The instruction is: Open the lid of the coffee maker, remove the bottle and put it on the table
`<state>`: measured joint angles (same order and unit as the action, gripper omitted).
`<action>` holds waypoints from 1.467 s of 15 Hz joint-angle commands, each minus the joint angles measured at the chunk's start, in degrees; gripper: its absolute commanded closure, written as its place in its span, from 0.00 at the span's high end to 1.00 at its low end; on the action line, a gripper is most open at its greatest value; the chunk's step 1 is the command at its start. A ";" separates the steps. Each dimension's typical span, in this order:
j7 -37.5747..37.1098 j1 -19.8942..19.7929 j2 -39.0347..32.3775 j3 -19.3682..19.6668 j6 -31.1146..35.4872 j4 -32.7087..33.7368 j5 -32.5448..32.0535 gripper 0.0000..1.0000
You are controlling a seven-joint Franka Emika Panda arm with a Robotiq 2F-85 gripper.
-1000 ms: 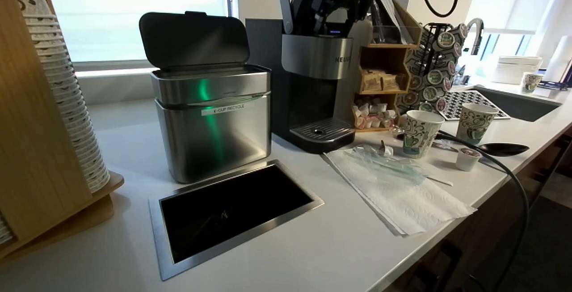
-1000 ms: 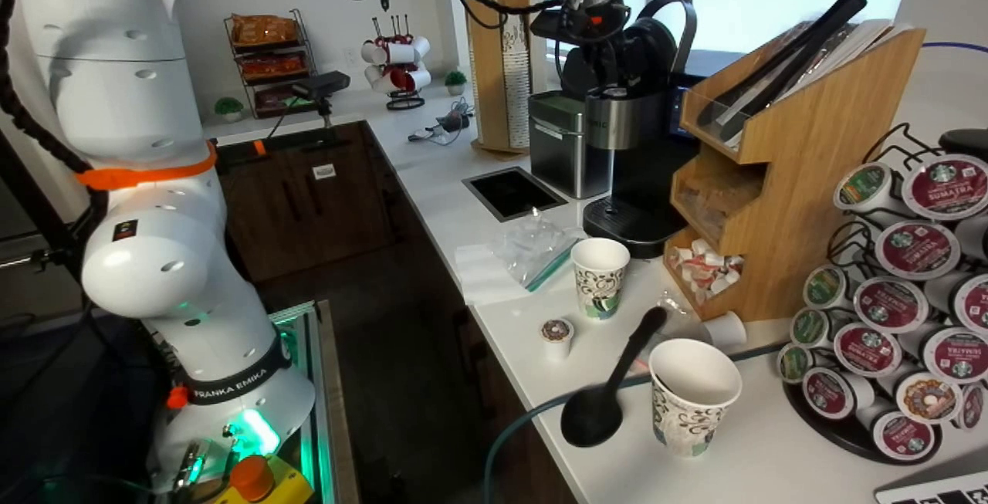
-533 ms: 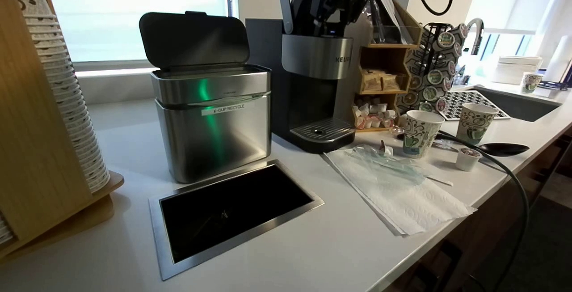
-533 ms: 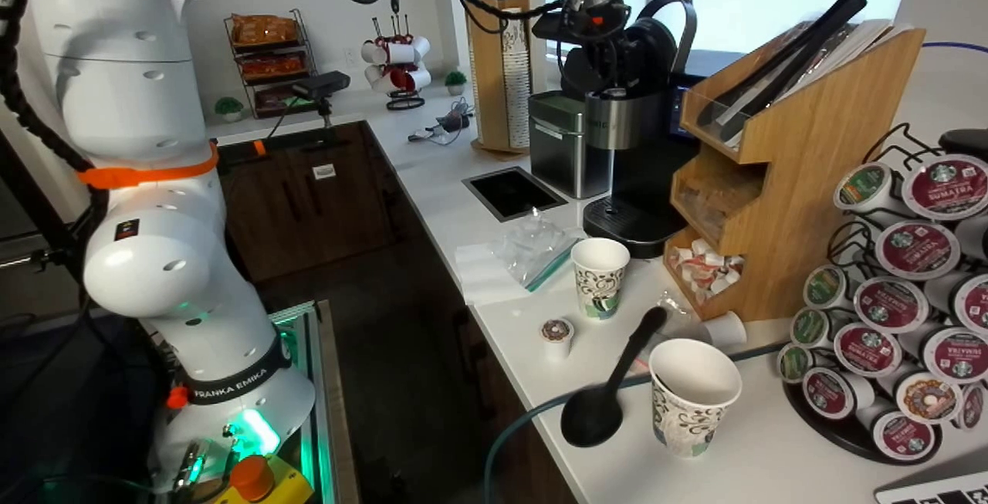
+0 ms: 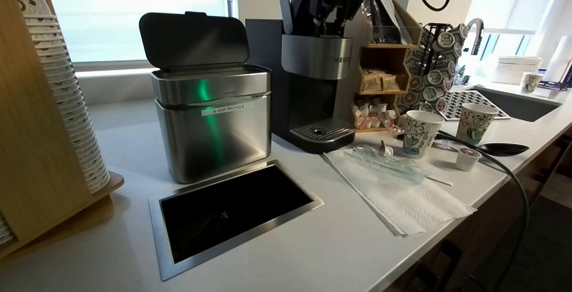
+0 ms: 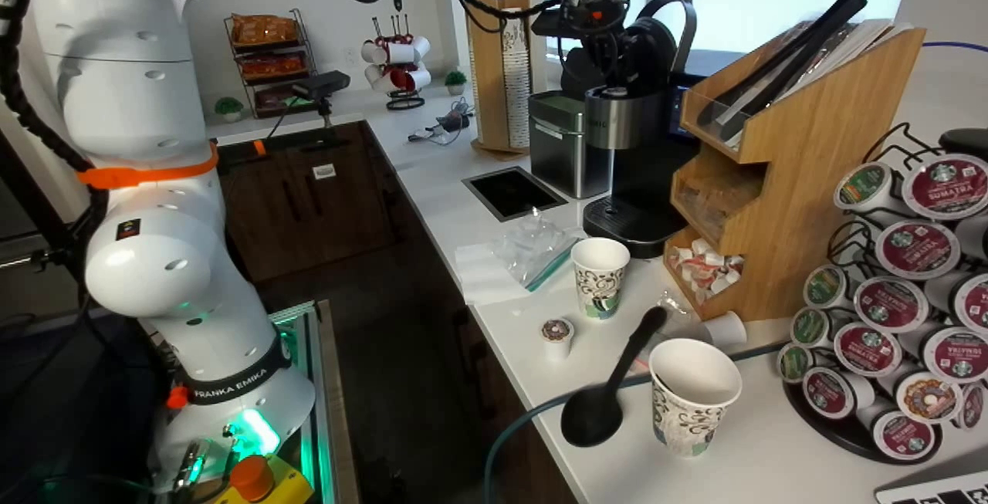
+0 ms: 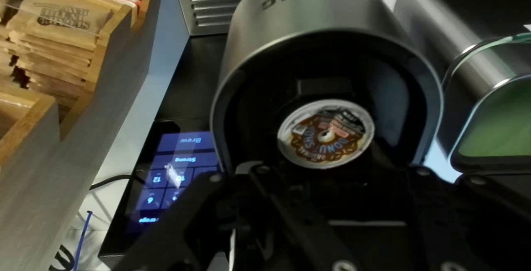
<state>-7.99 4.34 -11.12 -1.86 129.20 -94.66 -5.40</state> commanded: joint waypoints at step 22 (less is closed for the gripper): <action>17.71 0.39 25.89 -0.68 -17.72 -11.86 19.49 0.53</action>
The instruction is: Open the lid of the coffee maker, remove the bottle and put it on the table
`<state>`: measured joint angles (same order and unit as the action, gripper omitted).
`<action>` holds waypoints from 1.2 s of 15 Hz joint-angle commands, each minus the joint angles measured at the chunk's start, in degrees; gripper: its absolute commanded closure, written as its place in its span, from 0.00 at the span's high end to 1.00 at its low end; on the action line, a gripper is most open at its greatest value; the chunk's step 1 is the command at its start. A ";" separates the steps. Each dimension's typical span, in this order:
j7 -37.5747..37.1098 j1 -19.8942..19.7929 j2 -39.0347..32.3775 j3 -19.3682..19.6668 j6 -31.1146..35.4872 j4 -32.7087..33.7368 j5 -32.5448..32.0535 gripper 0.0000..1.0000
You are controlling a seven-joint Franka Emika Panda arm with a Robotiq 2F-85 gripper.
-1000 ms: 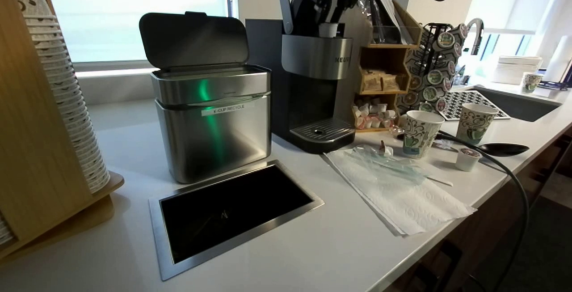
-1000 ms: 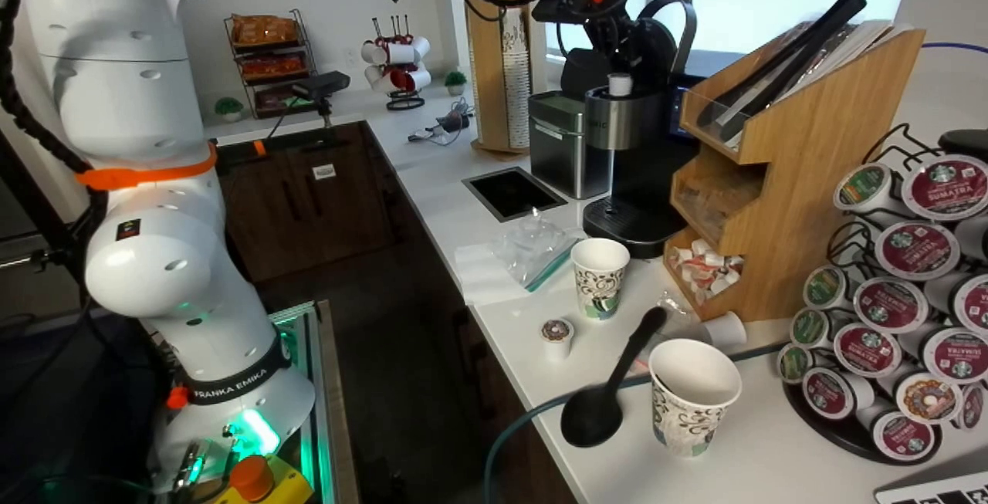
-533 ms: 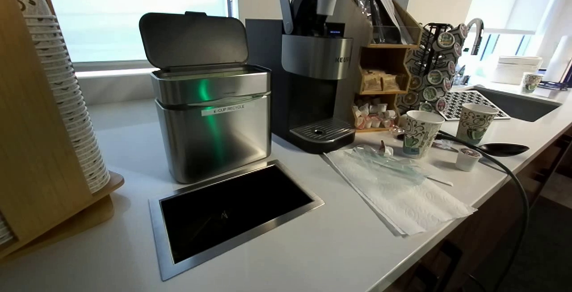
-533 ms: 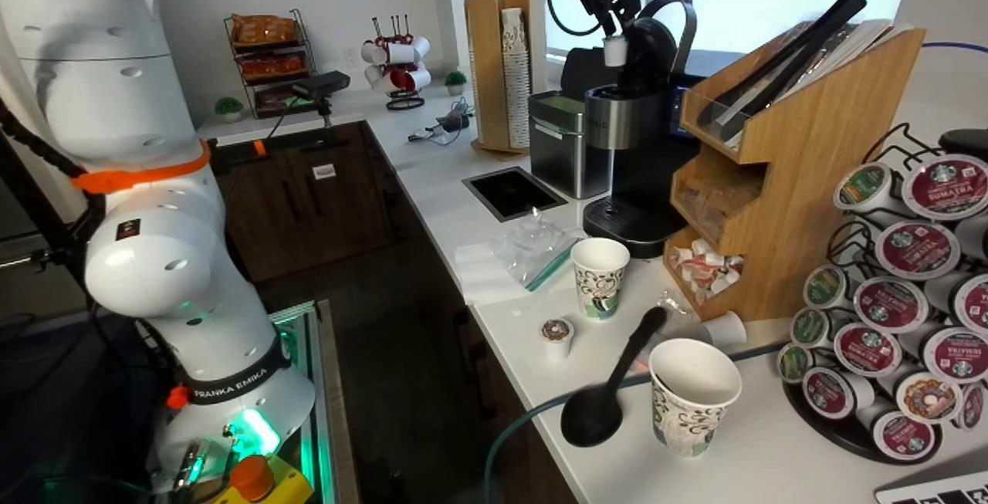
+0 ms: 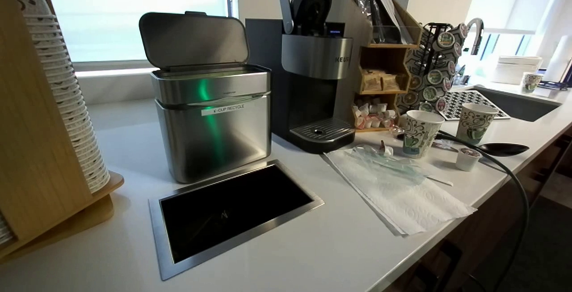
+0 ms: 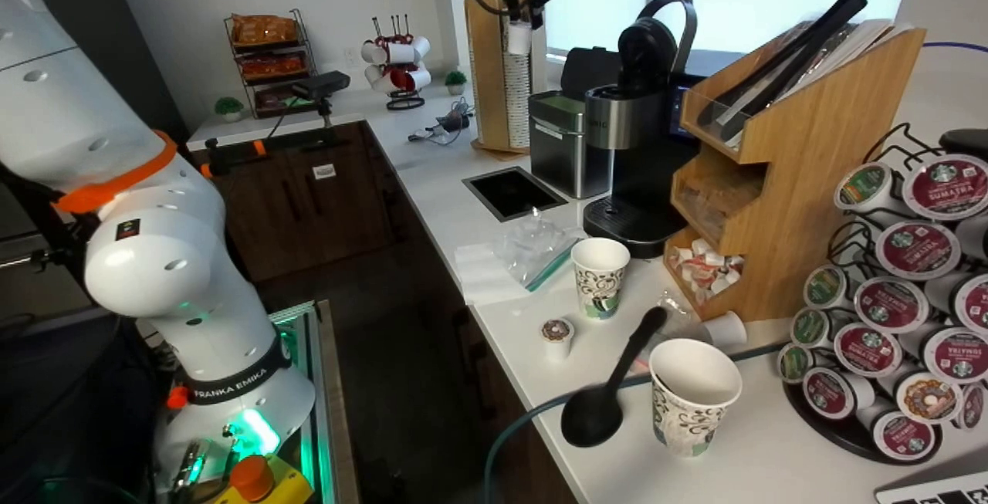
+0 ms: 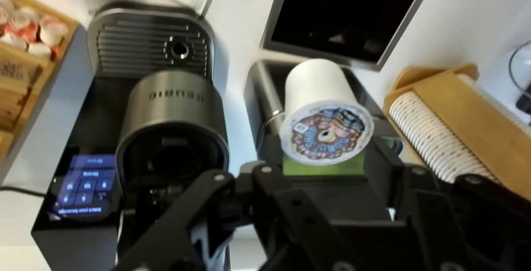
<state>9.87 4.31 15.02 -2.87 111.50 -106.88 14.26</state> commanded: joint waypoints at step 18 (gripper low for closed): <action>-21.09 0.08 5.81 -10.30 29.53 -35.64 -15.62 0.28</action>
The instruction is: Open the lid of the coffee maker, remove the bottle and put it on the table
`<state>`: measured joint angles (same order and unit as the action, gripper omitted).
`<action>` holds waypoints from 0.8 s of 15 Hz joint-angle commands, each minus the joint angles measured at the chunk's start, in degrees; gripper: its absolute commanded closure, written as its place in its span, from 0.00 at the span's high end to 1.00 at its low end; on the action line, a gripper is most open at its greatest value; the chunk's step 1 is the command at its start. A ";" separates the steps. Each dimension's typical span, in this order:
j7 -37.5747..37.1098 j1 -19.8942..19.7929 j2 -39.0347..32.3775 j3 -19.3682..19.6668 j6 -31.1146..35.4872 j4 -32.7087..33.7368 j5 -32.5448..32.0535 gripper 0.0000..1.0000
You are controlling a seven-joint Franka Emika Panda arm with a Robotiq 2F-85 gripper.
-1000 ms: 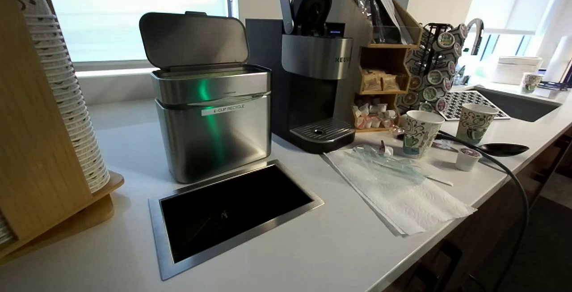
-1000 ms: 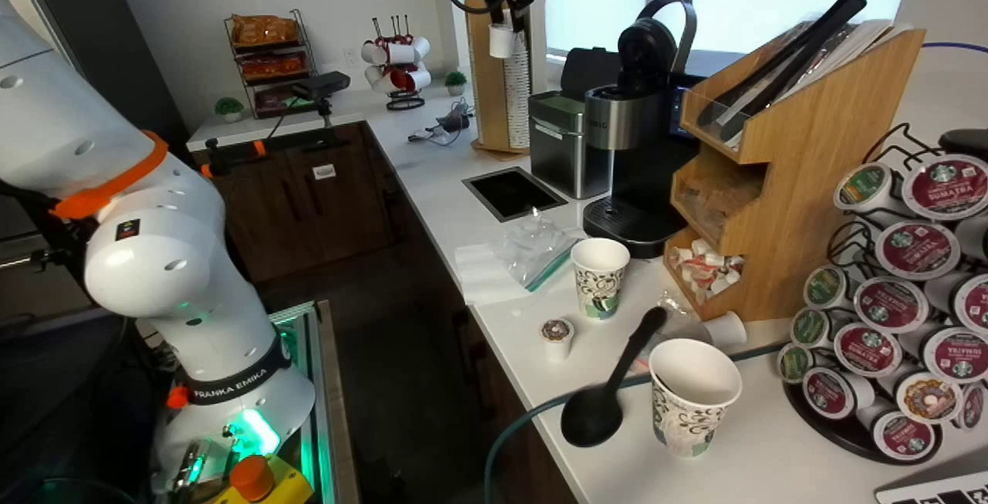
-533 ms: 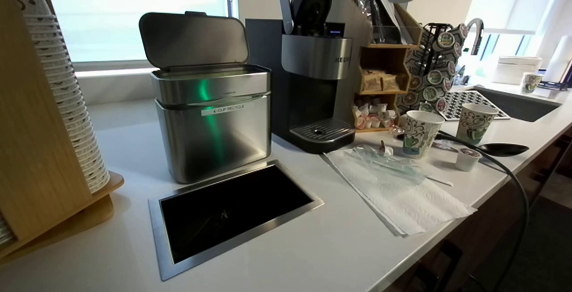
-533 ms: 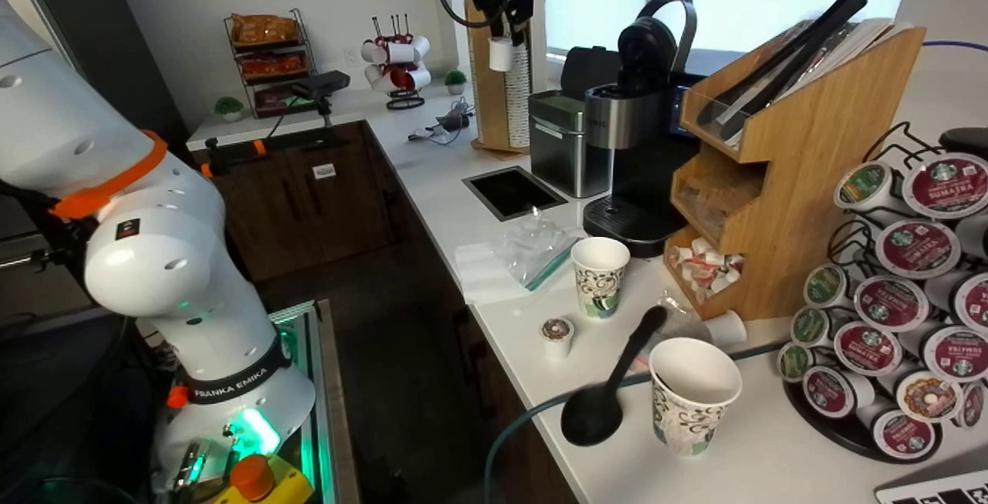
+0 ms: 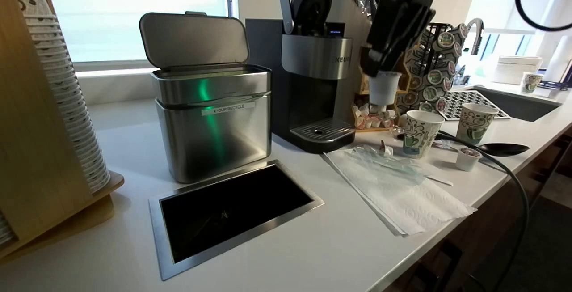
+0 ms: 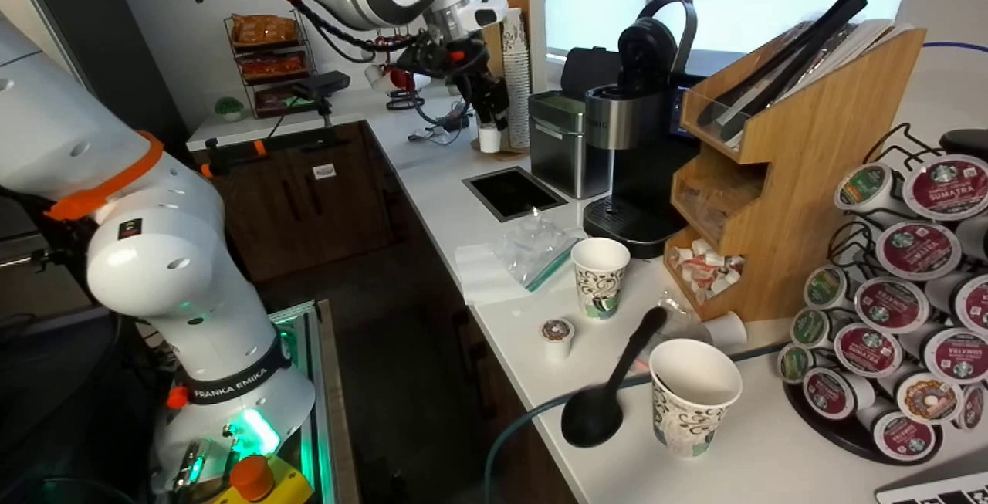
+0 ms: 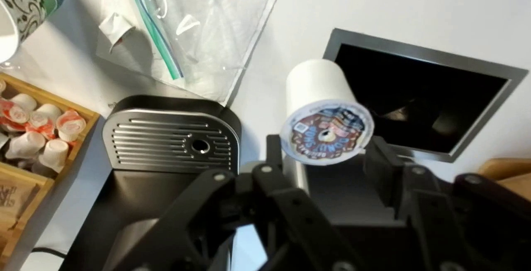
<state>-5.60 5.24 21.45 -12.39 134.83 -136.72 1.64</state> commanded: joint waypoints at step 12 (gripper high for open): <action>-7.83 0.53 -12.38 1.63 15.02 -6.09 -1.11 0.53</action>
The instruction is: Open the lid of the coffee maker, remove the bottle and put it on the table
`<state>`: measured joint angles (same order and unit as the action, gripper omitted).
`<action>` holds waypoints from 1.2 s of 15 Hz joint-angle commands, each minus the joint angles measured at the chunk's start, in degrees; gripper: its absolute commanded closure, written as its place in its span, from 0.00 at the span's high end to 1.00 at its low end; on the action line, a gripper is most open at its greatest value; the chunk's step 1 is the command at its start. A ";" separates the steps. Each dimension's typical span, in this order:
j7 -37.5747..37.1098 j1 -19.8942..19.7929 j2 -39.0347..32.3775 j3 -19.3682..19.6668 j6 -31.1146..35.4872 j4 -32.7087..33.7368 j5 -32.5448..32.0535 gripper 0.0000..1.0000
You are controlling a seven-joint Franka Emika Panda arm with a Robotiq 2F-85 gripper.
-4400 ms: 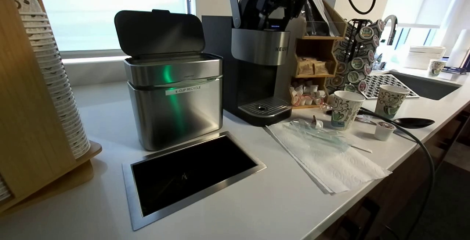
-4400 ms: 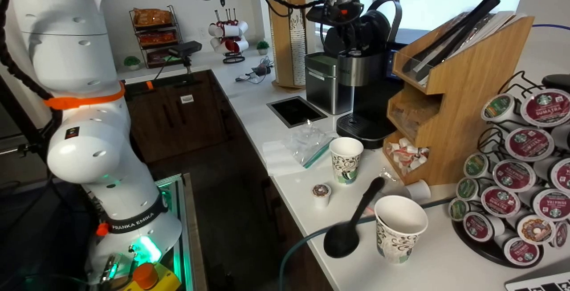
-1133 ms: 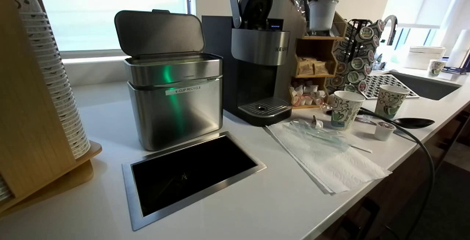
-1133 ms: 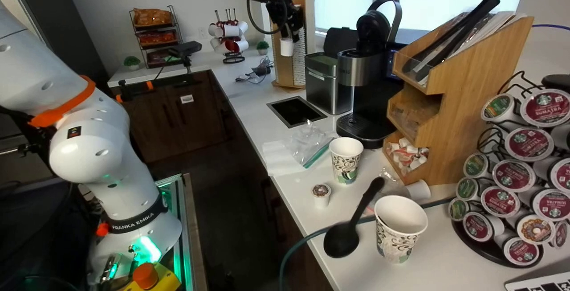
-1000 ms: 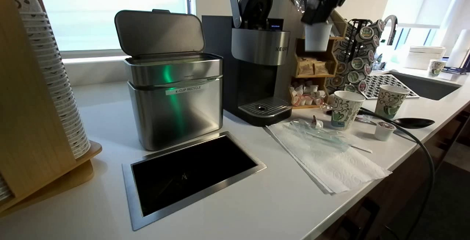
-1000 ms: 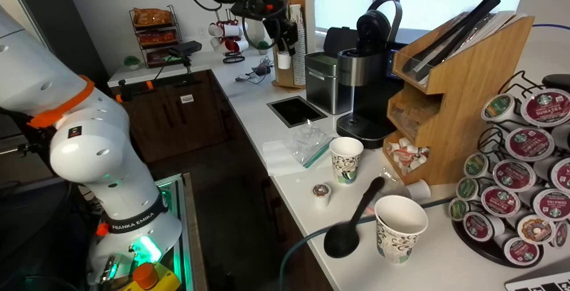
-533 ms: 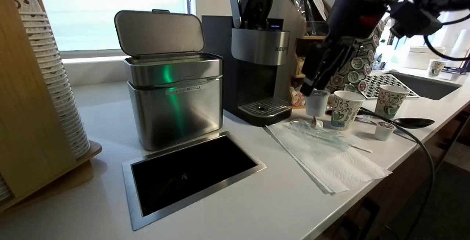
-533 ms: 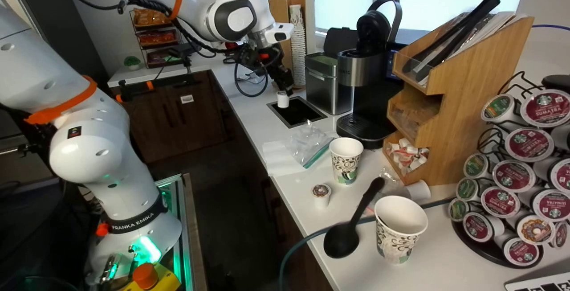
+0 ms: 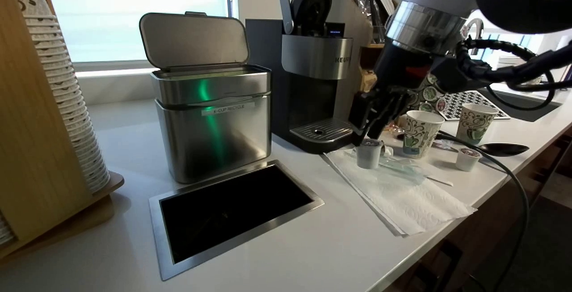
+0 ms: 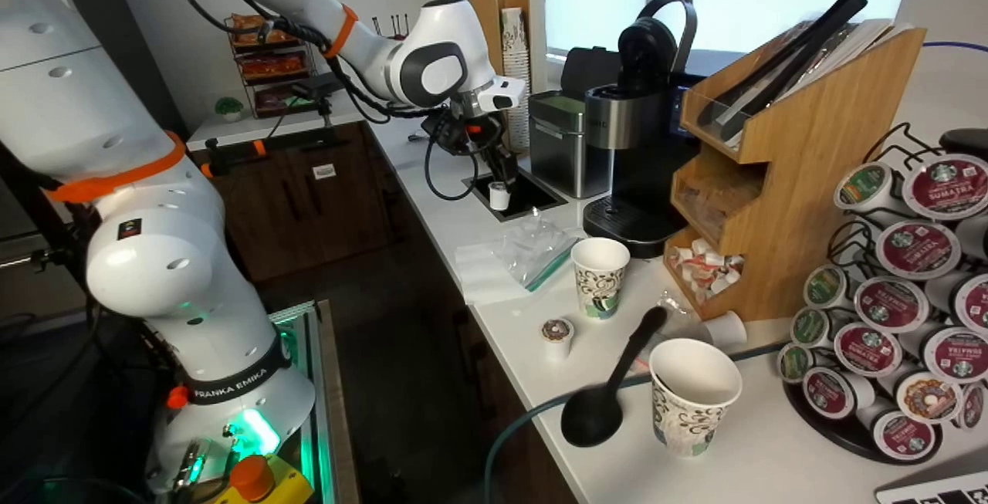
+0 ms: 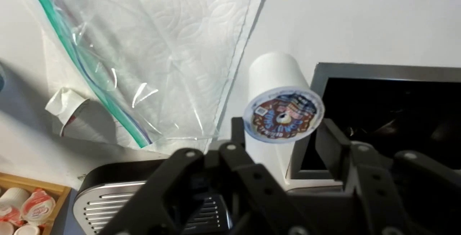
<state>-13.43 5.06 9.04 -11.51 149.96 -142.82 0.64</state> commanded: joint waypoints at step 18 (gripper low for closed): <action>-24.78 -0.47 -18.72 1.17 10.24 9.29 -28.63 0.28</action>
<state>-34.90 3.51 -6.98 -11.13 160.62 -135.92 -24.40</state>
